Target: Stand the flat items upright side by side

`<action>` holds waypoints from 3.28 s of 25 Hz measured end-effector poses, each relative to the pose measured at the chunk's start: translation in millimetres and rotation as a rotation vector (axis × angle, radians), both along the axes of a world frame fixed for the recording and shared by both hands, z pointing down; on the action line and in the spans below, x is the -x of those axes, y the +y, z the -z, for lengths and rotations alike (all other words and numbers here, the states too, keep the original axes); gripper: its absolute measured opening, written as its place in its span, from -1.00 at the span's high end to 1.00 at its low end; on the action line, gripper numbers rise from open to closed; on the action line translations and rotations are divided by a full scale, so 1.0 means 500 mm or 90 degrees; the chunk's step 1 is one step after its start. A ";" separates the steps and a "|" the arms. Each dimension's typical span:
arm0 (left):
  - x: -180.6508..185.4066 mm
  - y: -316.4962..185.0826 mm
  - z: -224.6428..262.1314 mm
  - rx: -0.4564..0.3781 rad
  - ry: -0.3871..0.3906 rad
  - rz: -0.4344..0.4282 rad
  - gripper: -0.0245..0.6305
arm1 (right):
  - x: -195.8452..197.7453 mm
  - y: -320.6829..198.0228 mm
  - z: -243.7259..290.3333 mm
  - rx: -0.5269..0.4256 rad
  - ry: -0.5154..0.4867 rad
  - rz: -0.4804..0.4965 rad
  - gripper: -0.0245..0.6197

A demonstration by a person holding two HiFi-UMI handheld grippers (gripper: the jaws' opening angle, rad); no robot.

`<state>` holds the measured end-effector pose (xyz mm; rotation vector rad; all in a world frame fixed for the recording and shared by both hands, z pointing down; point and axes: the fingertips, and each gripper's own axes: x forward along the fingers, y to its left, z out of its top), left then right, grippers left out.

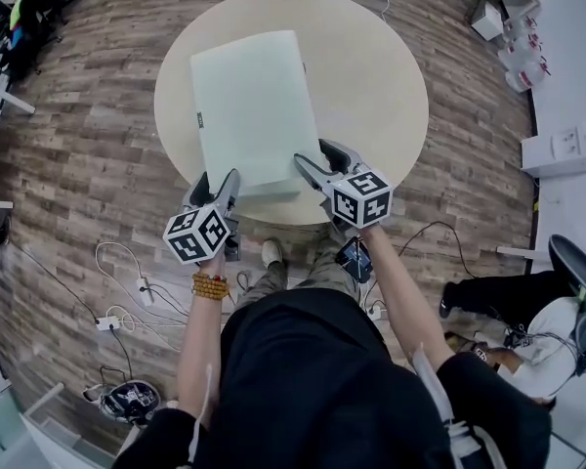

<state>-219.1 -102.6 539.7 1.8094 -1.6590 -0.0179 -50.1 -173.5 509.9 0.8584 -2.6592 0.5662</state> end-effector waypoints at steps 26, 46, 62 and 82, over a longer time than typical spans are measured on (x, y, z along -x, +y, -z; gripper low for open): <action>0.057 0.042 -0.015 0.004 -0.015 0.014 0.05 | 0.057 0.039 -0.023 0.015 -0.006 0.009 0.12; 0.069 0.022 -0.080 0.051 -0.002 0.009 0.05 | 0.066 0.021 -0.094 0.069 0.004 0.001 0.12; 0.075 -0.016 -0.136 0.092 -0.005 -0.011 0.05 | 0.067 -0.006 -0.165 0.128 0.007 -0.016 0.12; 0.071 -0.023 -0.193 0.132 -0.012 -0.024 0.05 | 0.058 -0.005 -0.239 0.197 0.010 -0.035 0.11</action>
